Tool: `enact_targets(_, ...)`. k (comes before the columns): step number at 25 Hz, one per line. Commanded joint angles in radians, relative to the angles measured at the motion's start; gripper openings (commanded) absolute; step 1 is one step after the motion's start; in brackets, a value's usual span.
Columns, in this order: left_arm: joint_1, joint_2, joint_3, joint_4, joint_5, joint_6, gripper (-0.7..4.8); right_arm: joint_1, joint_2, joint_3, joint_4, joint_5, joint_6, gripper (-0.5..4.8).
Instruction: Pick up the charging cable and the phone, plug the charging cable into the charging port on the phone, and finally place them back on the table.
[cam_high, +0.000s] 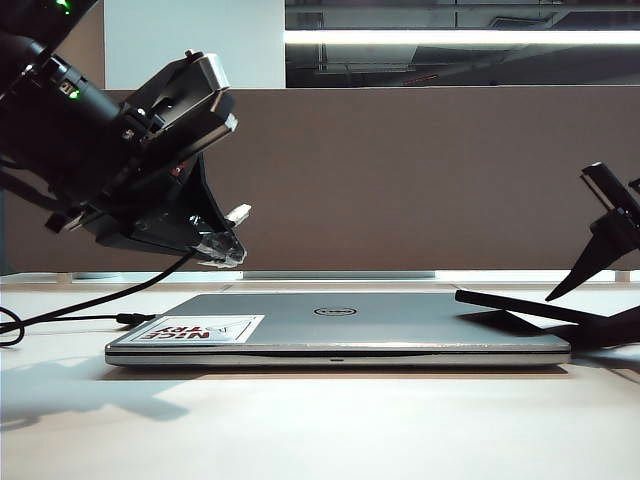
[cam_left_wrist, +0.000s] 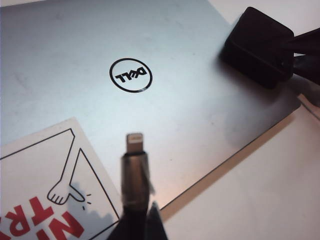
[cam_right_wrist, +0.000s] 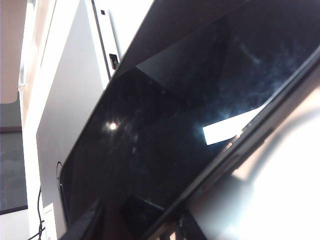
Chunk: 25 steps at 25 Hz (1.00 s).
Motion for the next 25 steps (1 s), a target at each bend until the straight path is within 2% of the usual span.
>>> enact_targets(1,0.000,-0.002,0.001,0.013,0.003,0.004,-0.06,0.000,0.022,-0.013,-0.056,0.017,-0.032,1.38)
enact_targets(3,0.000,-0.002,0.001,0.013,0.003,0.004,-0.06,0.000,0.022,-0.013,-0.056,0.018,-0.032,1.02)
enact_targets(7,0.000,-0.002,0.001,0.013,0.003,0.004,-0.06,0.000,0.022,-0.013,-0.055,0.024,-0.032,1.01)
enact_targets(11,0.000,-0.002,0.001,0.013,0.003,0.004,-0.06,0.001,0.022,-0.013,-0.055,0.040,-0.032,0.46)
enact_targets(14,0.000,-0.002,0.001,0.012,0.003,0.004,-0.06,0.001,0.021,-0.013,-0.055,0.047,-0.039,0.42)
enact_targets(16,0.000,-0.002,0.001,0.012,0.003,0.004,-0.06,0.001,0.021,-0.013,-0.038,0.047,-0.071,-0.07)
enact_targets(25,0.000,-0.003,0.001,0.012,0.003,0.003,-0.06,0.001,0.019,0.006,0.048,0.035,-0.085,-0.08)
